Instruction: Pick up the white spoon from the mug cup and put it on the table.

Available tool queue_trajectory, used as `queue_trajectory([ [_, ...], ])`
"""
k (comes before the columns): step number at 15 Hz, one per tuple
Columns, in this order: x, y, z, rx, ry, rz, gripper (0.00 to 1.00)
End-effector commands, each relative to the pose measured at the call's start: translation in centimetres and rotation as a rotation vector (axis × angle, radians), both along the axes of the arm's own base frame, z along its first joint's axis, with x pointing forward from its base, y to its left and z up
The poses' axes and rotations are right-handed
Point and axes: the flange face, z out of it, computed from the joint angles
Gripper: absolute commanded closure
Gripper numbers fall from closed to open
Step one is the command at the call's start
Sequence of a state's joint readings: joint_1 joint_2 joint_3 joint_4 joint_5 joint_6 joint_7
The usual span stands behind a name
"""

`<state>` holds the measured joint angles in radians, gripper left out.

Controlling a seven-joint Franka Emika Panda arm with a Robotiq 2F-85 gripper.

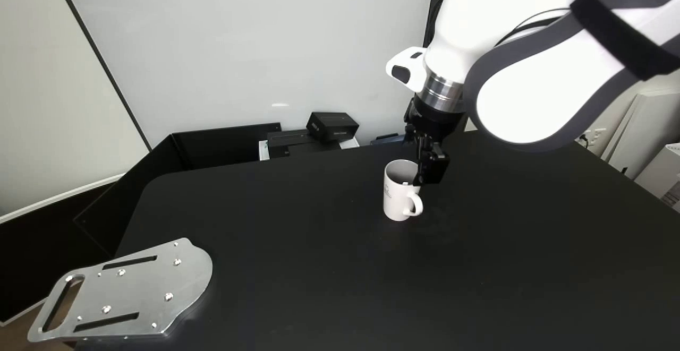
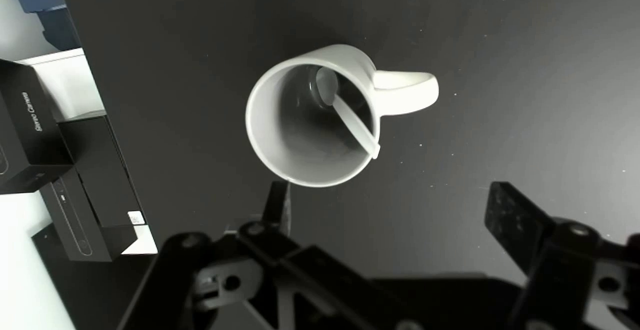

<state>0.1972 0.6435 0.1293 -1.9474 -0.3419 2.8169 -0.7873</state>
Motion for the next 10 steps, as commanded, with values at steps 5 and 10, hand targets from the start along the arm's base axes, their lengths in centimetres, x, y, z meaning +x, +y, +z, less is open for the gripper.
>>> queue_trajectory([
  [5, 1.2, 0.5, -1.9, -0.014, -0.01, -0.027, 0.0],
  [10, 1.2, 0.3, -3.0, -0.017, 0.003, -0.035, 0.0],
])
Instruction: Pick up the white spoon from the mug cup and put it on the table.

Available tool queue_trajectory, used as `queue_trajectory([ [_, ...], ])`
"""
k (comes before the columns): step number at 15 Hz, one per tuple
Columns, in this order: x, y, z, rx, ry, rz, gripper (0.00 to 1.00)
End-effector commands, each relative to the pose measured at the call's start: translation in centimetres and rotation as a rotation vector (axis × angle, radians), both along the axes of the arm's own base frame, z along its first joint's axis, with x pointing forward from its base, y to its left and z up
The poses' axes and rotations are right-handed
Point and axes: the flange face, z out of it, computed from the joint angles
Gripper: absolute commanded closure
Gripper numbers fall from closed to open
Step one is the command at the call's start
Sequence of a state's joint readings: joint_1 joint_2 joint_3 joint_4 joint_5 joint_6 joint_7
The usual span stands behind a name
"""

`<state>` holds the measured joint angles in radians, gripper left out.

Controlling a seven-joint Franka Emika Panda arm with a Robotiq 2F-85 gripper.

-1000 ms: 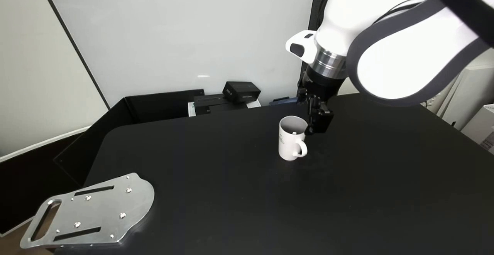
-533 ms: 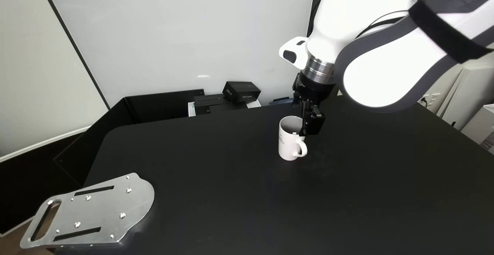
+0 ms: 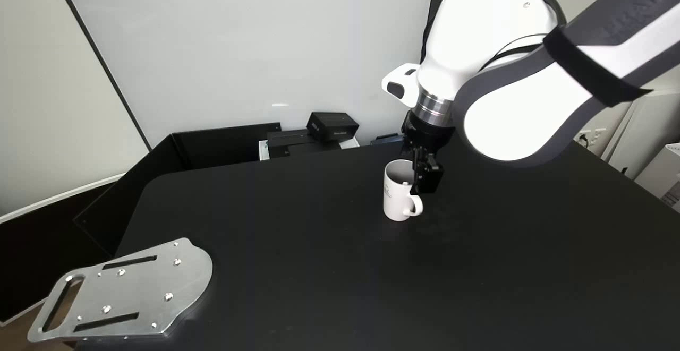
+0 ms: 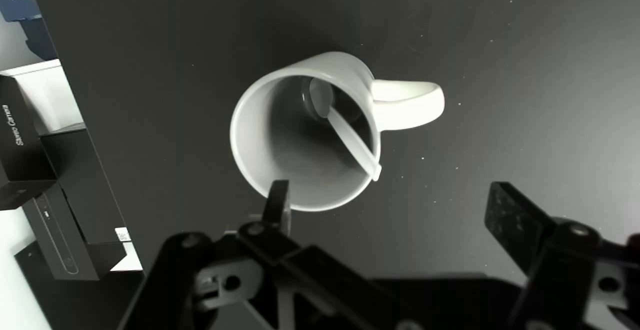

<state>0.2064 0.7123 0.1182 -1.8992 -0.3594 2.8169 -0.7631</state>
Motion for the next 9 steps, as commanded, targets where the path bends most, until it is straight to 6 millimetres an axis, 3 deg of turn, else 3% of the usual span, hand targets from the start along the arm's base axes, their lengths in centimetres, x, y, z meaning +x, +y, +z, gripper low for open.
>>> queue_trajectory([
  [1, 0.7, 0.1, -0.5, -0.009, -0.012, -0.024, 0.0],
  [9, 0.6, 0.0, -1.6, -0.014, 0.0, -0.028, 0.0],
])
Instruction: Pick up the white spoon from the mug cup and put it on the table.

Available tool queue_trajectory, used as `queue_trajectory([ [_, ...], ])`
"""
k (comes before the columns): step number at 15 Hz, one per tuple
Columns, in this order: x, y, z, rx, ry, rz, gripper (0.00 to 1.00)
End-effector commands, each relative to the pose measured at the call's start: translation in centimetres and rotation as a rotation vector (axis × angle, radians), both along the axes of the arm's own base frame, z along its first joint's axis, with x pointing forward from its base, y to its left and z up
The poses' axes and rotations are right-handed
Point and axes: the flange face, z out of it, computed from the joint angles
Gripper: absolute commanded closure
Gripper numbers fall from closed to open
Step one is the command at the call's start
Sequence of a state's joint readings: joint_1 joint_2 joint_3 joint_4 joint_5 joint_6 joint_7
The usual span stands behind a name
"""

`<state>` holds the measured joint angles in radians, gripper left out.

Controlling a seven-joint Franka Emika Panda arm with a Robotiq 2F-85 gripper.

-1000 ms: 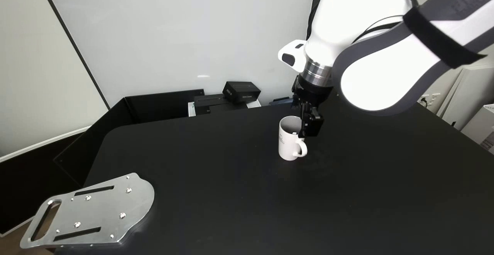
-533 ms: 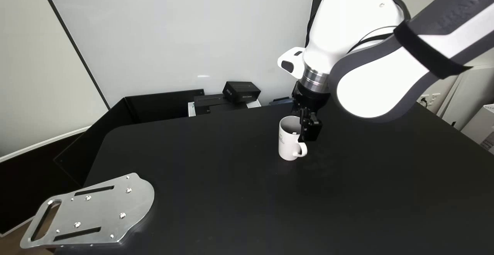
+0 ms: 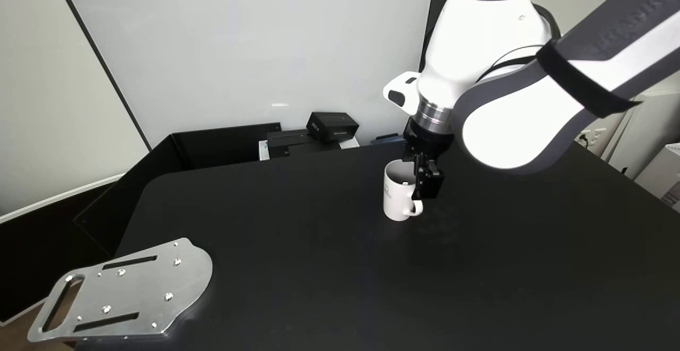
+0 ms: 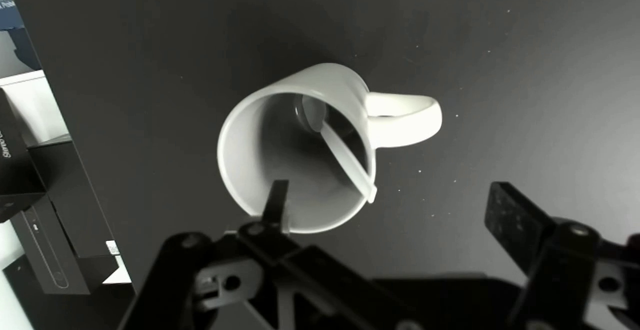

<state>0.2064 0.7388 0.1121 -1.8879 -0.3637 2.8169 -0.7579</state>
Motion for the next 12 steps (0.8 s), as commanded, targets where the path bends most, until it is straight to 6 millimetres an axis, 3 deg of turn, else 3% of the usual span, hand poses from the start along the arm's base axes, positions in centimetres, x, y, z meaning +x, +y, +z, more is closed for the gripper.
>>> queue_trajectory([
  [1, 0.64, 0.38, -0.36, -0.008, -0.013, -0.021, 0.0],
  [7, 0.6, 0.71, -0.92, -0.009, -0.009, -0.02, 0.0],
  [8, 0.61, 0.78, -0.91, -0.011, -0.009, -0.017, 0.09],
  [9, 0.62, 0.85, -0.88, -0.014, -0.014, -0.014, 0.26],
  [12, 0.66, 0.98, -0.77, -0.015, -0.017, -0.011, 0.49],
])
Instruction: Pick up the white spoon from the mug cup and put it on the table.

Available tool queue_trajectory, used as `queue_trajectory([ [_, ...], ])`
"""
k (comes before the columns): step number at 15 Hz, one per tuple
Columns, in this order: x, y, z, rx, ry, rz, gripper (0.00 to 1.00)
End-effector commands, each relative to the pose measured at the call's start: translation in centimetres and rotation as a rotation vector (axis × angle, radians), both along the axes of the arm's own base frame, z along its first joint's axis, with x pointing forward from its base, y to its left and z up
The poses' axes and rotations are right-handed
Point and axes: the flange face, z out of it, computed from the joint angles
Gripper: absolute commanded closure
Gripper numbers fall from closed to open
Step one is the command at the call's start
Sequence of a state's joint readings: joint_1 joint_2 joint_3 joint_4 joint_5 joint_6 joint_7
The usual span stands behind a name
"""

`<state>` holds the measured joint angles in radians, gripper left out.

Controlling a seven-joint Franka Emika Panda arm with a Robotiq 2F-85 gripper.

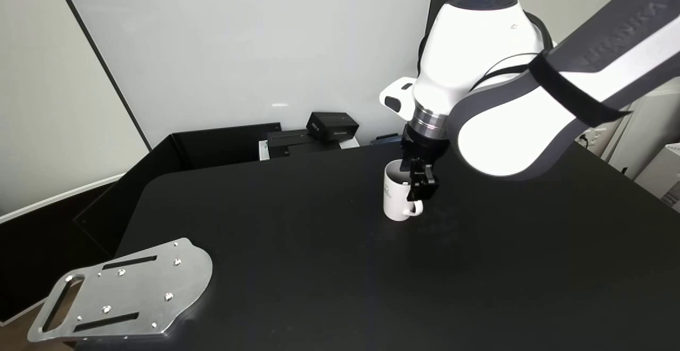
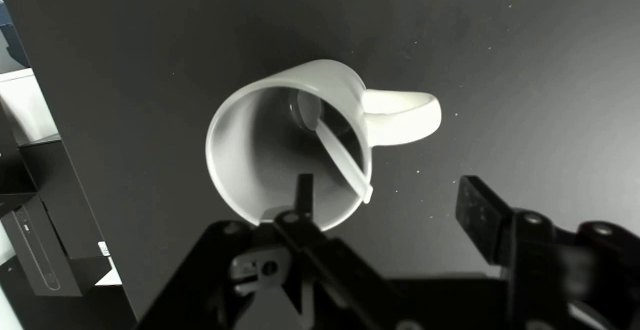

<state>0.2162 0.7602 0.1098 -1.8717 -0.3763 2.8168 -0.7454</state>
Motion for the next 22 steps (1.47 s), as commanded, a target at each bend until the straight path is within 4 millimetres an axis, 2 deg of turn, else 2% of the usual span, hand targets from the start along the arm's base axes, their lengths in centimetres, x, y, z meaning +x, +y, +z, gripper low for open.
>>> queue_trajectory([
  [1, 0.7, 0.5, 0.1, -0.01, -0.021, -0.017, 0.55],
  [7, 0.8, 0.5, 0.3, -0.008, -0.025, -0.019, 0.97],
  [9, 0.9, 0.5, 0.3, -0.005, -0.025, -0.022, 1.0],
  [15, 1.4, 0.4, 0.9, -0.007, -0.033, -0.033, 1.0],
  [22, 3.7, 0.8, 4.8, -0.003, -0.06, -0.047, 1.0],
])
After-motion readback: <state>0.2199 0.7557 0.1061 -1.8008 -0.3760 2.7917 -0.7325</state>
